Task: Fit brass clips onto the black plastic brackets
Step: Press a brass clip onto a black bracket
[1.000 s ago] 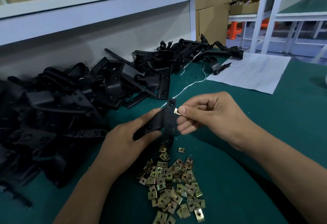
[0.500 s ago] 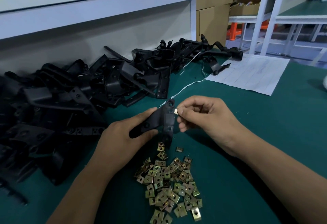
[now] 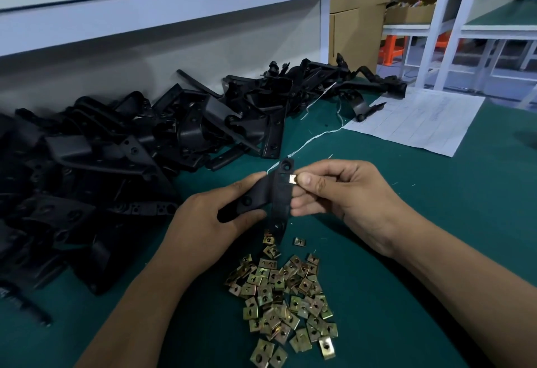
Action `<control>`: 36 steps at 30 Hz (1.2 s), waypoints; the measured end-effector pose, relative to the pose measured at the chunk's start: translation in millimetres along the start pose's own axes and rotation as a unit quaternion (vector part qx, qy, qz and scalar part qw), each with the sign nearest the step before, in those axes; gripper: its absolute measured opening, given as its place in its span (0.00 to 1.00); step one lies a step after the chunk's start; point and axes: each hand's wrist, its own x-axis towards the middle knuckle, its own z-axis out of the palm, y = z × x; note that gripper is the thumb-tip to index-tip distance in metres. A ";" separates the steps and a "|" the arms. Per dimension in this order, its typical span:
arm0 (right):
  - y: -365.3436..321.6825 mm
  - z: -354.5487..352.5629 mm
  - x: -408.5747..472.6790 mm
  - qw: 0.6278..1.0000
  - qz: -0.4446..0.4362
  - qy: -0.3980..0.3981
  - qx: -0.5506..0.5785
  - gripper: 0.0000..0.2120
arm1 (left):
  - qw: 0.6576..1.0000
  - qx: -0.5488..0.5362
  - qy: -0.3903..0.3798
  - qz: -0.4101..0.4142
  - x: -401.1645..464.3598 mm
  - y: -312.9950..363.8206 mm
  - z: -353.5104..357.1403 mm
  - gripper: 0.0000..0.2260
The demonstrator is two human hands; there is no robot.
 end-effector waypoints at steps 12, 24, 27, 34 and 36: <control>-4.5 -7.4 -0.5 0.991 0.102 -0.058 0.069 0.14 | 0.999 -0.039 -0.019 -0.006 0.0 -2.4 -1.8 0.29; -4.1 -1.8 3.0 0.989 0.142 -0.009 0.035 0.12 | 1.000 -0.006 -0.029 -0.004 1.3 2.4 1.5 0.29; -0.9 6.5 5.1 0.994 0.109 0.029 0.011 0.12 | 0.999 -0.035 -0.009 -0.016 1.7 0.1 2.4 0.28; 13.2 22.6 -3.5 0.892 -0.055 -0.054 -0.444 0.02 | 0.984 -0.054 0.148 -0.079 6.7 -18.8 0.0 0.26; 17.1 25.4 -5.0 0.855 -0.056 -0.099 -0.505 0.06 | 0.984 -0.050 0.150 -0.083 6.3 -18.6 0.5 0.26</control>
